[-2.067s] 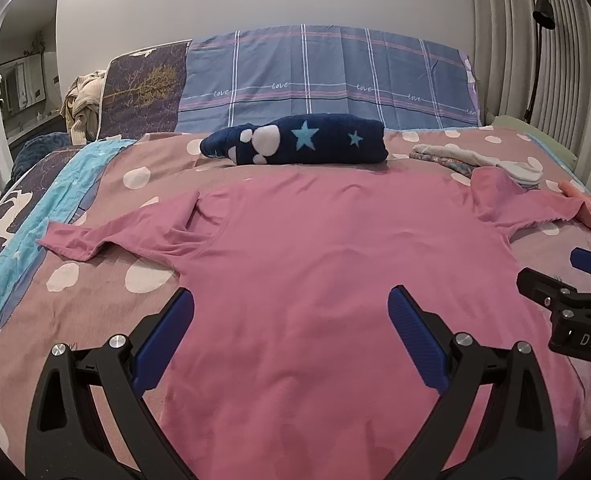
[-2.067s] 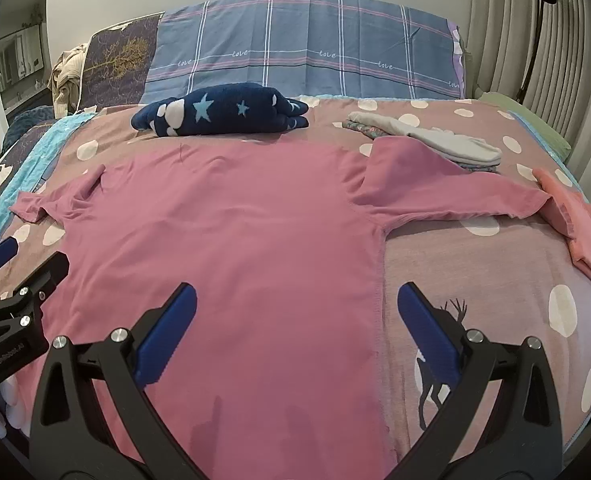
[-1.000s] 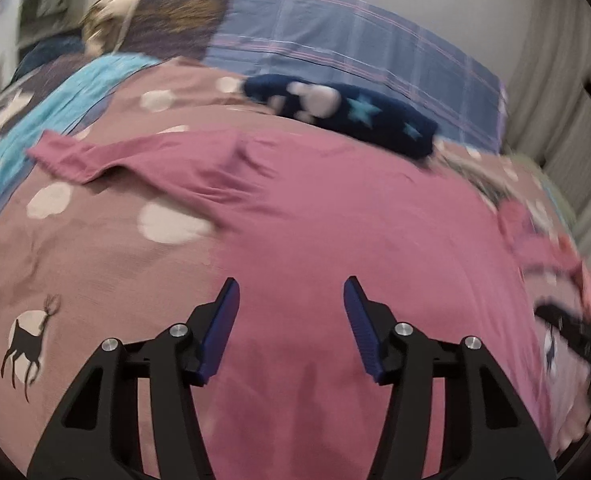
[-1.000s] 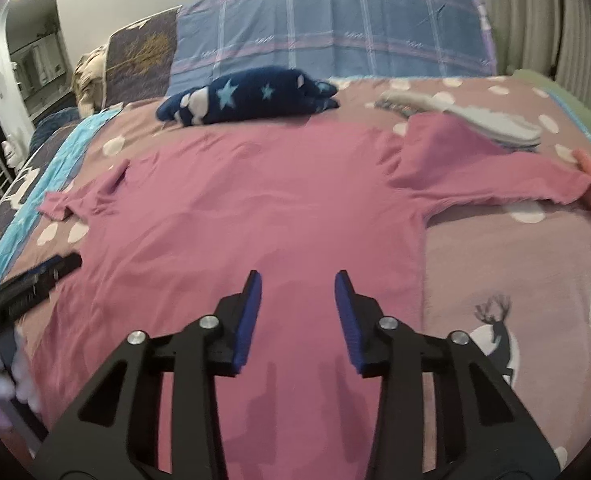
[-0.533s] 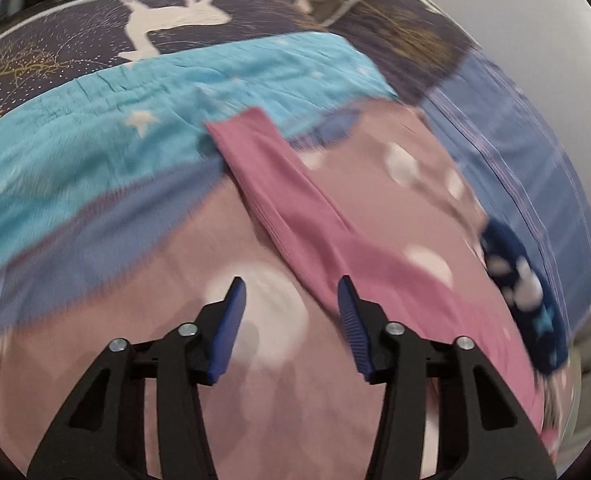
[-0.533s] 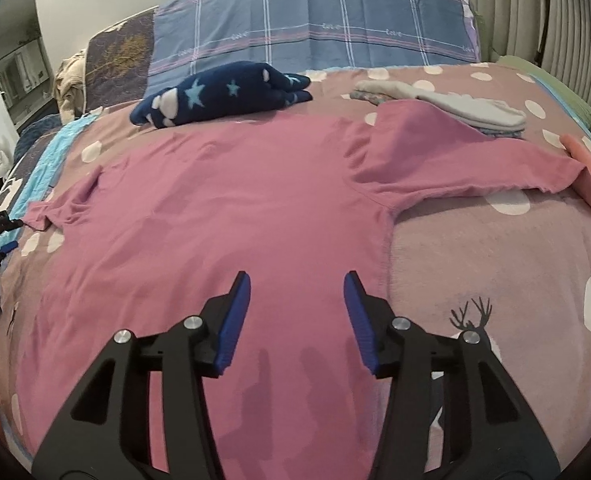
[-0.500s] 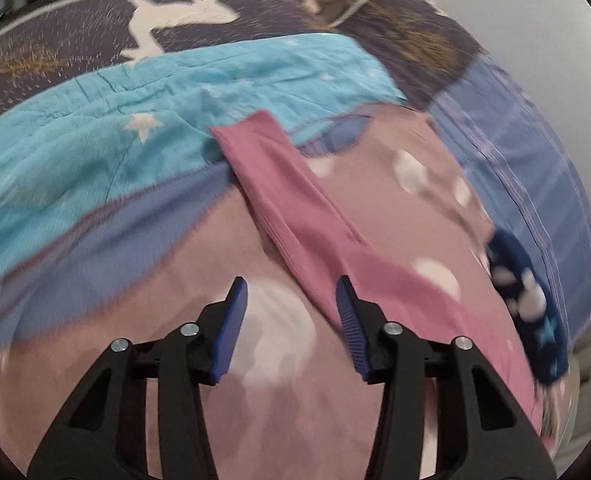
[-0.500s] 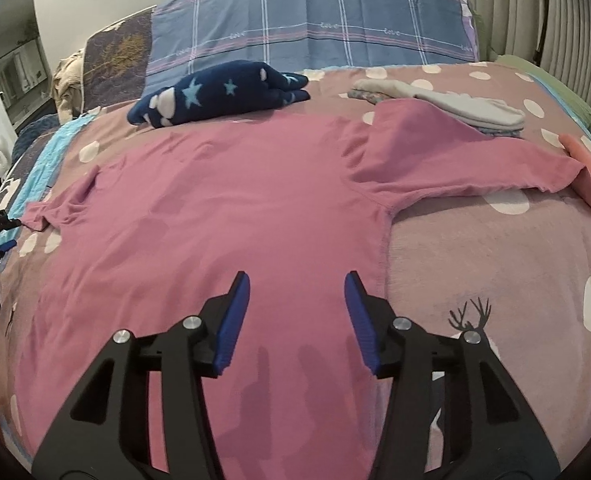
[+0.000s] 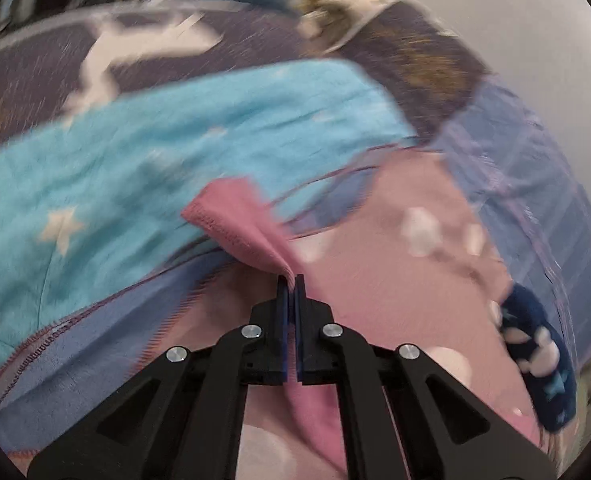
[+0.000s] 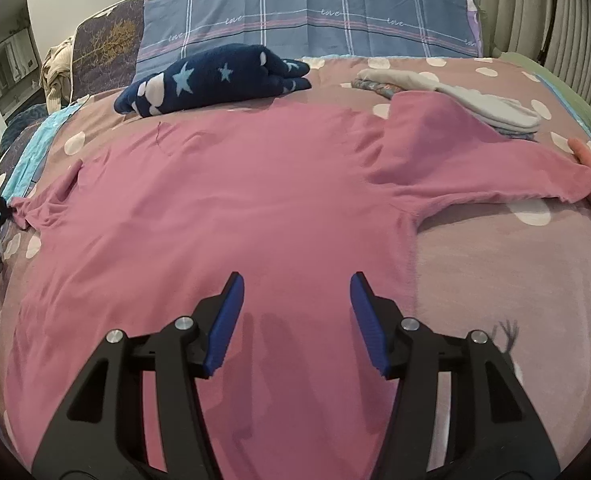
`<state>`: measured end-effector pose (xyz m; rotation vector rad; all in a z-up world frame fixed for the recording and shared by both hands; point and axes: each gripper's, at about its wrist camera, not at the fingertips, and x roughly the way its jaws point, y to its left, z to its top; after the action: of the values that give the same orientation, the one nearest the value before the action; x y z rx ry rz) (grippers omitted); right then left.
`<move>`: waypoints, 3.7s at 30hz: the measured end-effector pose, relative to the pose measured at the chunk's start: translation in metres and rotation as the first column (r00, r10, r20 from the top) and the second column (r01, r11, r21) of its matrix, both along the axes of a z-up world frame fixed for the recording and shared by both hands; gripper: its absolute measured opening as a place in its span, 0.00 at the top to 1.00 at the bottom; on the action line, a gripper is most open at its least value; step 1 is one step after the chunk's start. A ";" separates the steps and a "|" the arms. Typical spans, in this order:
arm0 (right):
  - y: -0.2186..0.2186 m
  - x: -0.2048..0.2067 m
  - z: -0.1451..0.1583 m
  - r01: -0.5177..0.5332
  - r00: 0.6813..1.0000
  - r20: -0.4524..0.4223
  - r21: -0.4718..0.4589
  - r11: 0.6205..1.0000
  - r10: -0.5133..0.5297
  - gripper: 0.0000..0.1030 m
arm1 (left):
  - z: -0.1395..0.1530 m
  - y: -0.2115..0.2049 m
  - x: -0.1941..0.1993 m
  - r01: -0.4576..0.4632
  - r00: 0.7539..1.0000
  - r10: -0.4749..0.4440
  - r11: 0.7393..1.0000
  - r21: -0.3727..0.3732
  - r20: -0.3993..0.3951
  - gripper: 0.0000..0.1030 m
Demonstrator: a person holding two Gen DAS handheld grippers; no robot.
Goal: Fold small clothes
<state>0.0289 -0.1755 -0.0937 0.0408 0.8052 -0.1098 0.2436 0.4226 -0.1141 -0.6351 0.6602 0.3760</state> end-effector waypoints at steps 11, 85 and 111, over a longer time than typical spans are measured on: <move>-0.002 0.011 0.004 -0.014 1.000 0.021 0.029 0.999 0.014 0.45 | 0.112 -0.298 -0.041 0.656 0.675 -0.724 0.677 0.334 0.140 0.98; -0.092 0.163 0.016 0.049 0.997 -0.071 0.302 0.952 -0.029 0.88 | -0.018 -0.266 -0.080 0.576 0.817 -0.495 0.677 0.458 -0.297 0.23; -0.076 0.076 0.007 0.029 0.995 -0.097 0.083 0.996 -0.021 0.82 | -0.007 -0.245 -0.097 0.643 0.765 -0.611 0.715 0.275 -0.203 0.28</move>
<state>0.1054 -0.2513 -0.0867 0.1255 0.9058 -0.1018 0.1463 0.1775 -0.1214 -0.0394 0.8433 -0.1323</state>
